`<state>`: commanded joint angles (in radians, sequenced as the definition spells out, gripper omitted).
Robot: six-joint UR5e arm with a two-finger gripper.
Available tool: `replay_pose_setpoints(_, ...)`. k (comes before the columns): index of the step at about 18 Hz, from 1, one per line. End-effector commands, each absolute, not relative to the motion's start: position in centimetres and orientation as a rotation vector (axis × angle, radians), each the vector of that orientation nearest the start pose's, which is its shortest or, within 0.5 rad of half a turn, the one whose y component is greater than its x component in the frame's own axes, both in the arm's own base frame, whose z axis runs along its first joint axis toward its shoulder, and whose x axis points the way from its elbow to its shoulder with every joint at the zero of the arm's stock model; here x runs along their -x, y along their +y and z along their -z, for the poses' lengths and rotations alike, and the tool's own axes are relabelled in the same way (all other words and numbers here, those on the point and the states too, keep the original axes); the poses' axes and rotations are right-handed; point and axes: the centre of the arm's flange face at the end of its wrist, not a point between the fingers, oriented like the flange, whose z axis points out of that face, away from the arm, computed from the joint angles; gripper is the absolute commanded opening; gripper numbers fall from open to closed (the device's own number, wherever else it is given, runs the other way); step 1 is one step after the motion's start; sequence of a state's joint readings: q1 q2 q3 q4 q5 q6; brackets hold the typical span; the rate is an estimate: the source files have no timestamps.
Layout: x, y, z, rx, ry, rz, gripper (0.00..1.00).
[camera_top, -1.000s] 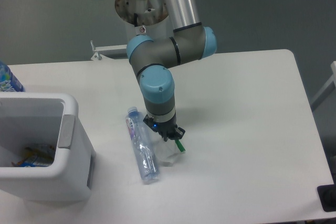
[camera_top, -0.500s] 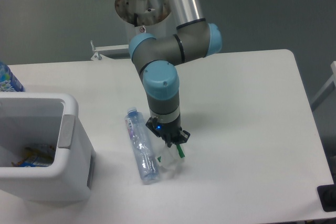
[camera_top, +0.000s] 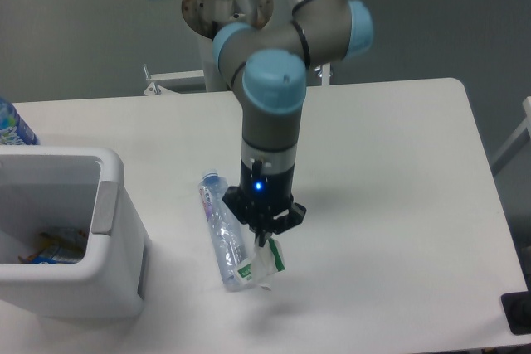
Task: Place the trash in the trash can
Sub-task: 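Lift the wrapper and carry it over the white trash bin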
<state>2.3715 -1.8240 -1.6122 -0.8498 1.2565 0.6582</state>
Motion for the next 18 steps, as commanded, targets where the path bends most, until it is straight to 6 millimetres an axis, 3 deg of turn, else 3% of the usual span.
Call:
replay_pose_setpoints(8,31.1,53.9,-45.9,2.493,-0.137,0.023,0.00)
replay_pose_setpoints(11,30.2,54.1,-48.7,2.423,-0.172,0.068,0.00)
replay_pose_setpoints(13,29.1,53.9,-50.7,2.388,-0.174,0.076,0.00)
replay_pose_setpoints(18,25.4,54.9,-52.2,2.368,-0.164,0.117,0.00)
